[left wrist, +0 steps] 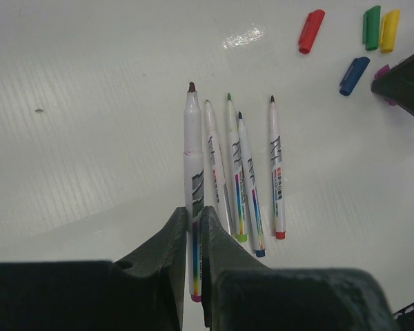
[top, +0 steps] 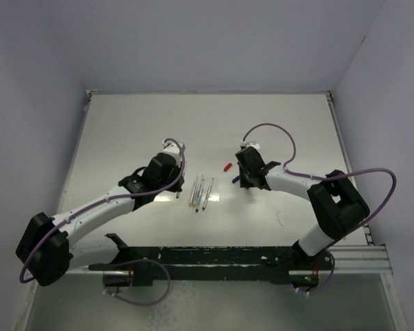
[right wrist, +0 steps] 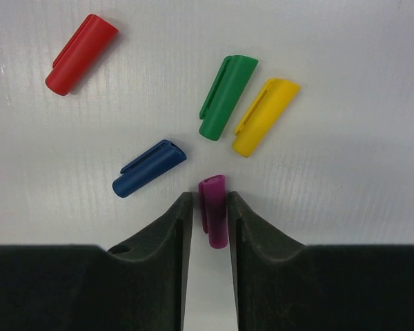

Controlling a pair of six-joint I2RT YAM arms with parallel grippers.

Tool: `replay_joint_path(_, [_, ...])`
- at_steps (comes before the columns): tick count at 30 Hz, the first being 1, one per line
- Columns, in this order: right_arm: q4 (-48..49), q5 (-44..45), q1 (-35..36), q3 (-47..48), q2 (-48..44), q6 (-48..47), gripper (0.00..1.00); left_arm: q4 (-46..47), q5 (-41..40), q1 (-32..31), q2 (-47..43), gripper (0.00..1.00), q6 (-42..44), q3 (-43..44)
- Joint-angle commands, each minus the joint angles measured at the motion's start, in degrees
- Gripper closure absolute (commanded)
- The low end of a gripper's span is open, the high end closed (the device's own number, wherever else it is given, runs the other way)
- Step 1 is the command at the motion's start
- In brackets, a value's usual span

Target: Insert the pens into the pen caps

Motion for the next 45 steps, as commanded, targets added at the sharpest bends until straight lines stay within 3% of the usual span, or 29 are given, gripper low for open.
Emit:
replay_joint_path(1, [-5.62, 1.67, 0.52, -1.17, 1.81, 1.86, 0.74, 2.86, -0.65, -0.29, -0.38, 1.0, -0.06, -0.54])
replay_joint_path(6, [-6.85, 1.55, 0.49, -0.73, 3.26, 3.28, 1.0, 2.41, -0.87, -0.29, -1.17, 1.0, -0.08, -1.0])
replay_joint_path(14, [-7.2, 0.62, 0.59, -1.26, -0.37, 3.57, 1.0, 1.82, -0.19, -0.27, -2.08, 1.0, 0.05, -1.22])
replay_joint_path(23, [-4.18, 0.48, 0.54, -3.6, -20.3, 0.9, 1.0, 9.25, 9.18, -0.29, -3.05, 1.0, 2.88, -3.23])
replay_joint_path(29, [5.96, -1.8, 0.57, -7.04, -31.76, -3.0, 1.0, 20.48, 21.33, -0.32, -3.5, 1.0, 3.8, -6.58])
replay_joint_path(36, [20.45, -7.48, 0.54, -14.05, -38.5, -3.62, 1.0, 37.34, 32.42, -0.72, -0.1, 1.0, 0.34, -9.13])
replay_joint_path(41, [30.66, -10.16, 0.53, -18.0, -40.82, -3.11, 1.0, 47.21, 35.13, -3.44, 3.47, 1.0, -3.56, -10.38])
replay_joint_path(45, [38.7, -11.96, 0.58, -19.91, -41.09, -2.29, 1.0, 47.08, 33.45, -7.04, 6.09, 1.0, -3.26, -8.37])
